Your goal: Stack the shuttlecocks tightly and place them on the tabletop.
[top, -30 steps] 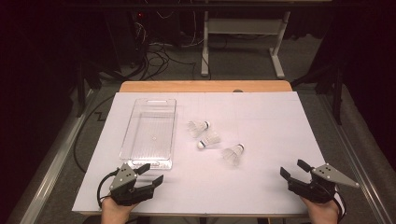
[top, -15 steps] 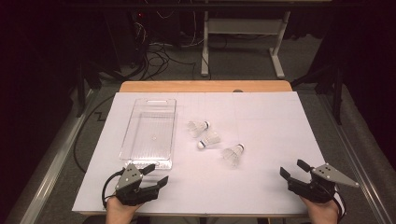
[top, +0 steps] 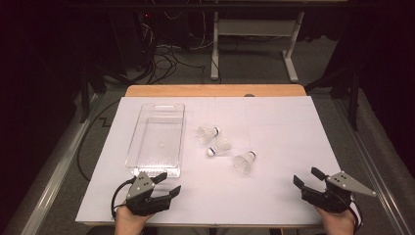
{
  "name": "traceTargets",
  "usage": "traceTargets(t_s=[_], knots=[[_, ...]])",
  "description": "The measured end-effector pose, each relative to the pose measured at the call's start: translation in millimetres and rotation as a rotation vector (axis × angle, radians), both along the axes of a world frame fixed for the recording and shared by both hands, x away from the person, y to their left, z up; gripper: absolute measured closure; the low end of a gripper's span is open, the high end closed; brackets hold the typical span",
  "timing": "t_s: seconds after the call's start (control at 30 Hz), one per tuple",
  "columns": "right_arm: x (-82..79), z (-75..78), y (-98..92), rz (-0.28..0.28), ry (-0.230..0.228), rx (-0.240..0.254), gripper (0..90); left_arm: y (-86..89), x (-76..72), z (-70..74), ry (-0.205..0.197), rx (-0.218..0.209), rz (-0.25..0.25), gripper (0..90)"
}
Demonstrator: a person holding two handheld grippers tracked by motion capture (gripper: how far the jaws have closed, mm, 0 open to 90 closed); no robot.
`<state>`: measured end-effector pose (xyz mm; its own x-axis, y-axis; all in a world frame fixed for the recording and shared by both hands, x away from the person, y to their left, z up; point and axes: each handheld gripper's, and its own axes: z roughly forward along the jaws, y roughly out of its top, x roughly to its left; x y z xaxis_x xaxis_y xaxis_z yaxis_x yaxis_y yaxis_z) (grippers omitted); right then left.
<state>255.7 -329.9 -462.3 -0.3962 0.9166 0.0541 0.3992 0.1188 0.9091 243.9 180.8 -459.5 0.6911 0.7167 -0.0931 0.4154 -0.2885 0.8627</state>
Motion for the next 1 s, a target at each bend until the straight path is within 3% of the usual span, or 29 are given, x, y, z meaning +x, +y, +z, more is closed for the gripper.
traceTargets(t_s=[1.0], knots=[[0.3, -0.4, 1.0, 0.023, -0.001, 0.004, 26.6, -40.3, 12.1, -5.0, 0.014, 0.016, -0.044, 37.5]])
